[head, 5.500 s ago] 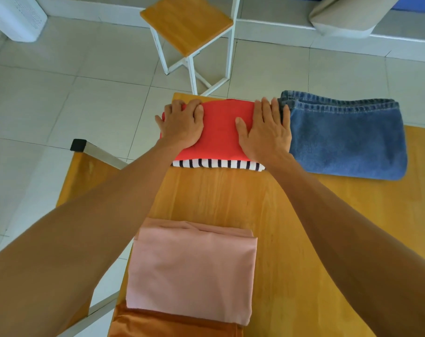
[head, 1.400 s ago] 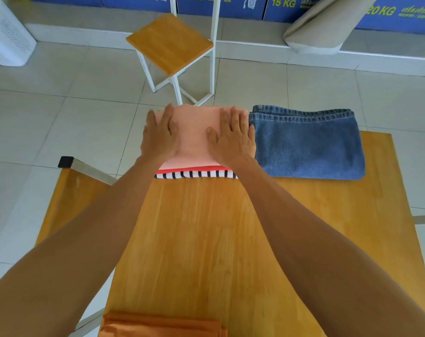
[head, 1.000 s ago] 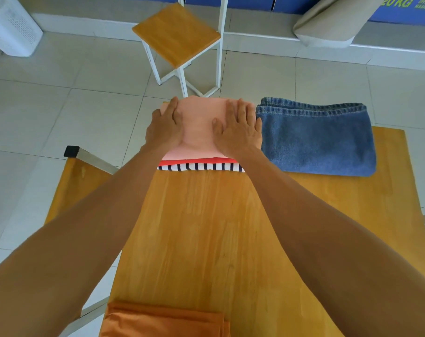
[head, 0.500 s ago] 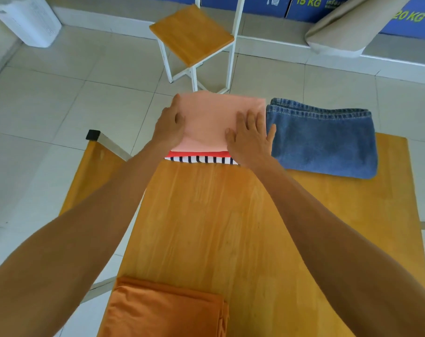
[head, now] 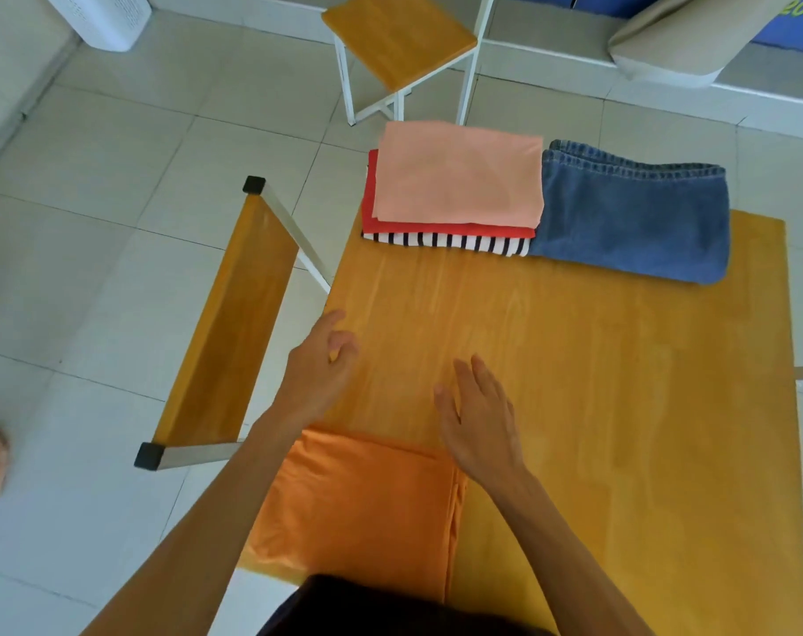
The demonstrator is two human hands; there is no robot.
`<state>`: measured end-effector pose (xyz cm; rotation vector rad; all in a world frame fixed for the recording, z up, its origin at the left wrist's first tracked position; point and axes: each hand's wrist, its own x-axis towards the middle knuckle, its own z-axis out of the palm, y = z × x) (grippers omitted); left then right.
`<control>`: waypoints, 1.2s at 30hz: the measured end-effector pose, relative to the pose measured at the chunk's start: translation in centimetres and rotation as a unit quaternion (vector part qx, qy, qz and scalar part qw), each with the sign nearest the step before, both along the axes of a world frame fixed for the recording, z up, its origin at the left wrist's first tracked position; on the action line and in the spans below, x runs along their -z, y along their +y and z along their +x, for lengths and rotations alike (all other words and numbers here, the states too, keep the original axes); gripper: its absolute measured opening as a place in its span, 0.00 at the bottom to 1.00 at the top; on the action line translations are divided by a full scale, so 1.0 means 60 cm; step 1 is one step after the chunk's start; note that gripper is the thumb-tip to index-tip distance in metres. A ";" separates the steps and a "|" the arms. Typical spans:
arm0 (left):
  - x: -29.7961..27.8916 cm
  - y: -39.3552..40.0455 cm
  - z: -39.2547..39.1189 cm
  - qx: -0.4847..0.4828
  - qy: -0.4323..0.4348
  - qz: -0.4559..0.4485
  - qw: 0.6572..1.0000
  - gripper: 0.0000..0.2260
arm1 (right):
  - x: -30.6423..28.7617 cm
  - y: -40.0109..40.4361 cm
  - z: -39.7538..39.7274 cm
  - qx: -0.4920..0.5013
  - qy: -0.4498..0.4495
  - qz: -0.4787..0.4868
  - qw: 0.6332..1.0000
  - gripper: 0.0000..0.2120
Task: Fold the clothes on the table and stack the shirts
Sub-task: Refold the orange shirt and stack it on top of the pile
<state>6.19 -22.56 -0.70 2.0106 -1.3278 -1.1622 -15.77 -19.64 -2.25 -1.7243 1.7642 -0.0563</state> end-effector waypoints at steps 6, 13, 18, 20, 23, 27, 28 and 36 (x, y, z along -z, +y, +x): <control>0.028 0.109 0.059 0.150 -0.127 0.089 0.976 0.22 | 0.011 0.095 -0.008 -0.085 0.055 0.005 0.995 0.34; 0.045 0.144 0.068 0.100 -0.147 0.091 0.980 0.15 | 0.021 0.121 -0.026 -0.041 0.088 0.031 0.995 0.17; 0.051 0.104 0.040 0.083 -0.131 0.052 0.987 0.07 | 0.015 0.077 -0.031 -0.008 0.055 0.020 0.998 0.10; 0.049 0.082 0.026 0.041 -0.126 0.038 0.990 0.08 | 0.013 0.052 -0.039 0.022 0.058 0.001 0.998 0.10; 0.035 0.059 0.013 -0.007 -0.116 0.008 0.993 0.06 | 0.012 0.025 -0.047 0.074 0.074 -0.003 0.995 0.16; 0.026 0.064 0.021 -0.031 -0.136 0.062 0.988 0.18 | 0.017 0.025 -0.053 0.143 0.128 0.064 0.979 0.34; 0.028 0.072 0.024 -0.031 -0.144 0.088 0.985 0.22 | 0.021 0.033 -0.052 0.148 0.137 0.082 0.976 0.37; 0.049 0.114 0.009 -0.027 -0.097 0.174 0.980 0.31 | 0.039 0.067 -0.042 0.151 0.067 0.078 0.983 0.27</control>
